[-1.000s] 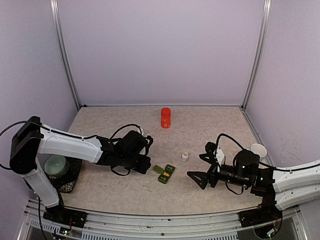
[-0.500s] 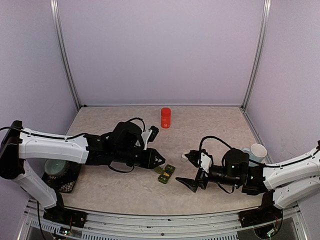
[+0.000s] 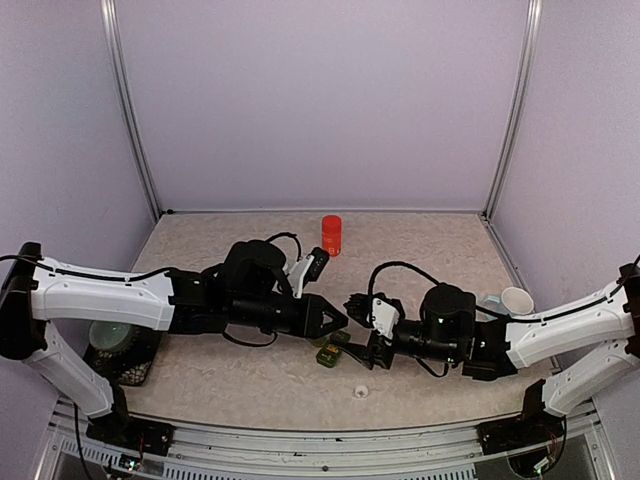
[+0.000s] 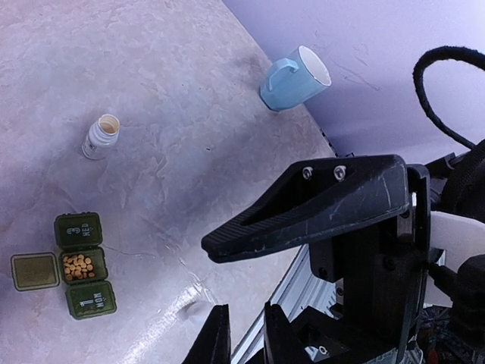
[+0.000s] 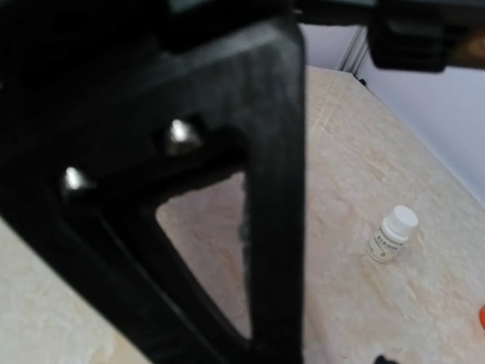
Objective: Sort the pills into containers
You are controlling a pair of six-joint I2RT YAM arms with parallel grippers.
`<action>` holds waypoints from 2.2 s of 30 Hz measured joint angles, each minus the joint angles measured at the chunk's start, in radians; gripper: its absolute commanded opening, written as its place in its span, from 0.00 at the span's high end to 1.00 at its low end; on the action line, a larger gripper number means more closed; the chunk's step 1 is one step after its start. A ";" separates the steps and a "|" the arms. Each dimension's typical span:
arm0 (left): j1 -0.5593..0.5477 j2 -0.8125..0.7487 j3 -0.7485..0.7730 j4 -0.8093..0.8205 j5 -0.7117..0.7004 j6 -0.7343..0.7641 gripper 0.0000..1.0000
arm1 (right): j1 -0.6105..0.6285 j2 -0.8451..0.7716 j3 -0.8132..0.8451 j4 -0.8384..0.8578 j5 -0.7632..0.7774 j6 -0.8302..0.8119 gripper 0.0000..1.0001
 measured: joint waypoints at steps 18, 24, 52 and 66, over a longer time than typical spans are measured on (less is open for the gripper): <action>-0.117 -0.022 -0.018 -0.093 -0.157 0.152 0.17 | 0.027 -0.367 -0.040 -0.589 -0.006 0.419 0.28; -0.191 0.114 0.063 -0.146 -0.165 0.261 0.06 | 0.108 -0.459 0.057 -0.927 0.005 0.678 0.28; -0.447 0.669 0.642 -0.495 -0.177 0.740 0.38 | 0.120 -0.681 0.204 -1.442 0.325 1.109 0.26; -0.468 0.744 0.716 -0.536 -0.209 0.758 0.59 | 0.120 -0.725 0.204 -1.450 0.351 1.120 0.26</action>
